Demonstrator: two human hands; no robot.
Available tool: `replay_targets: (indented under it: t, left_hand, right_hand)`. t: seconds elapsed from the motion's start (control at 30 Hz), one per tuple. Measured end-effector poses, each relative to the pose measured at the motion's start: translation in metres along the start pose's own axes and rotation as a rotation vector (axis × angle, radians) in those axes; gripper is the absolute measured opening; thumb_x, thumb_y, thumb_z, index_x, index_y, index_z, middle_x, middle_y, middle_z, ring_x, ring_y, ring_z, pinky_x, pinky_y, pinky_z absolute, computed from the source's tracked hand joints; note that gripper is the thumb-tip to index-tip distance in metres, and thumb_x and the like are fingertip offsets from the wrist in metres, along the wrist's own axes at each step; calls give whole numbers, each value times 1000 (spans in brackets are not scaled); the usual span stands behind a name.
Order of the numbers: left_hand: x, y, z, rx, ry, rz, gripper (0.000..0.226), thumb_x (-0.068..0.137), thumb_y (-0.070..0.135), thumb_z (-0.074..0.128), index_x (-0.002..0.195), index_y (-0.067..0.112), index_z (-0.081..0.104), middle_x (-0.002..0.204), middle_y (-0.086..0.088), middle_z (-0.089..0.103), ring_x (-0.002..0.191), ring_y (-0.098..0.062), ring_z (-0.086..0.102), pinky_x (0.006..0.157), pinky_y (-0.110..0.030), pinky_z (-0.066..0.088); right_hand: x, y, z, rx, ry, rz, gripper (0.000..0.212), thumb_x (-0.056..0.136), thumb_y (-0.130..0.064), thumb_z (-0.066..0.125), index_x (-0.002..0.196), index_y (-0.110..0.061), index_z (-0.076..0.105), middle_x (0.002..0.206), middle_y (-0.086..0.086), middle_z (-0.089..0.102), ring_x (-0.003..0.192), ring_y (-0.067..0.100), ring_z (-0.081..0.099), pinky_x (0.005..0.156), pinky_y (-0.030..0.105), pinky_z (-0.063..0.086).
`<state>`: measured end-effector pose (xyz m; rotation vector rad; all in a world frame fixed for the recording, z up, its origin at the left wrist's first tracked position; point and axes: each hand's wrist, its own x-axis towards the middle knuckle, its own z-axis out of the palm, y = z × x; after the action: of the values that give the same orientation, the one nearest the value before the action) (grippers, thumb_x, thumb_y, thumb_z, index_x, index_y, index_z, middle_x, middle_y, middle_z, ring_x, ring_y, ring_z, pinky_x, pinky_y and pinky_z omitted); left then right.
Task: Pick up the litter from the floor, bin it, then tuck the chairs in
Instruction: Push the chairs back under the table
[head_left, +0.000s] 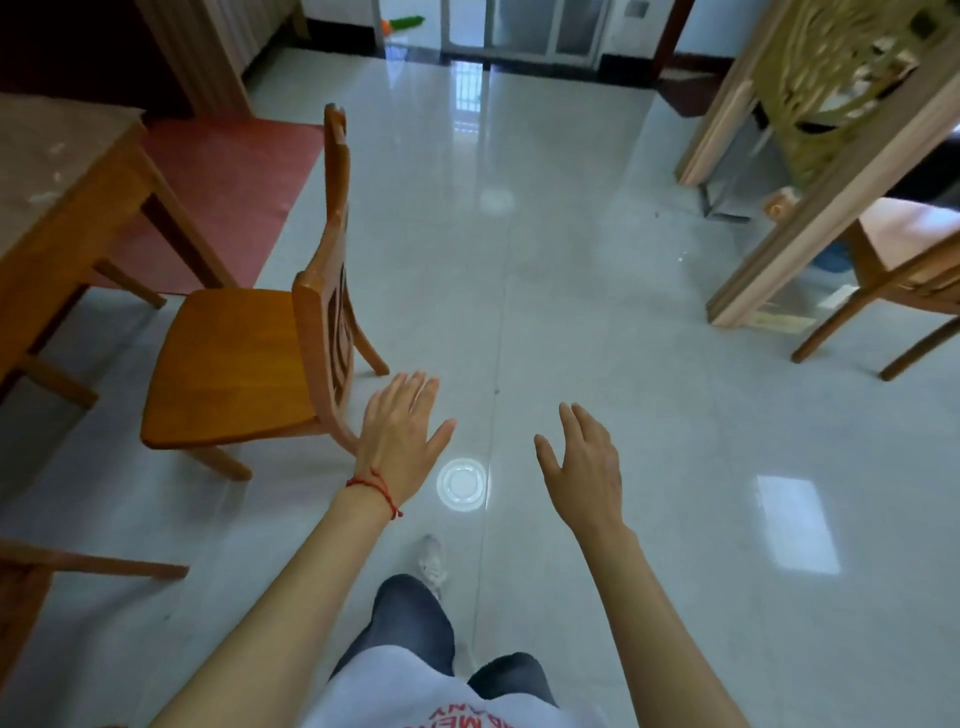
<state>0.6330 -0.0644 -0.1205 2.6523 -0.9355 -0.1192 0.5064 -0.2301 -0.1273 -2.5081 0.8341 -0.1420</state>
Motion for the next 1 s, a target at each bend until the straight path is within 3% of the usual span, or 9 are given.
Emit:
replay_targets:
  t: [0.27, 0.43, 0.63, 1.0]
  left_hand:
    - [112, -2, 10, 44, -43, 34, 58, 83, 43, 36, 117, 0, 57, 117, -20, 63, 110, -38, 58, 87, -50, 48]
    - [188, -13, 10, 31, -45, 40, 54, 84, 38, 49, 121, -2, 54, 122, -23, 59, 116, -41, 53, 93, -53, 43]
    - [264, -12, 11, 47, -71, 45, 59, 84, 42, 35, 118, -1, 56, 119, -22, 61, 112, -40, 56, 89, -53, 46]
    - [382, 5, 34, 32, -6, -71, 52, 89, 33, 51, 130, 0, 46, 135, -20, 49, 129, -38, 40, 104, -51, 33]
  right_hand:
    - [107, 12, 0, -31, -1, 31, 53, 94, -33, 47, 139, -8, 35, 146, 13, 38, 136, 28, 32, 110, 38, 26]
    - [182, 10, -9, -32, 8, 52, 53, 94, -33, 47, 139, -9, 35, 146, 13, 37, 137, 28, 31, 110, 39, 26]
    - [252, 10, -19, -24, 10, 64, 53, 94, -33, 47, 140, -9, 35, 147, 13, 36, 137, 27, 30, 111, 39, 24]
    - [401, 37, -34, -21, -64, -29, 52, 94, -34, 45, 140, -10, 34, 149, 12, 34, 138, 26, 28, 112, 38, 21]
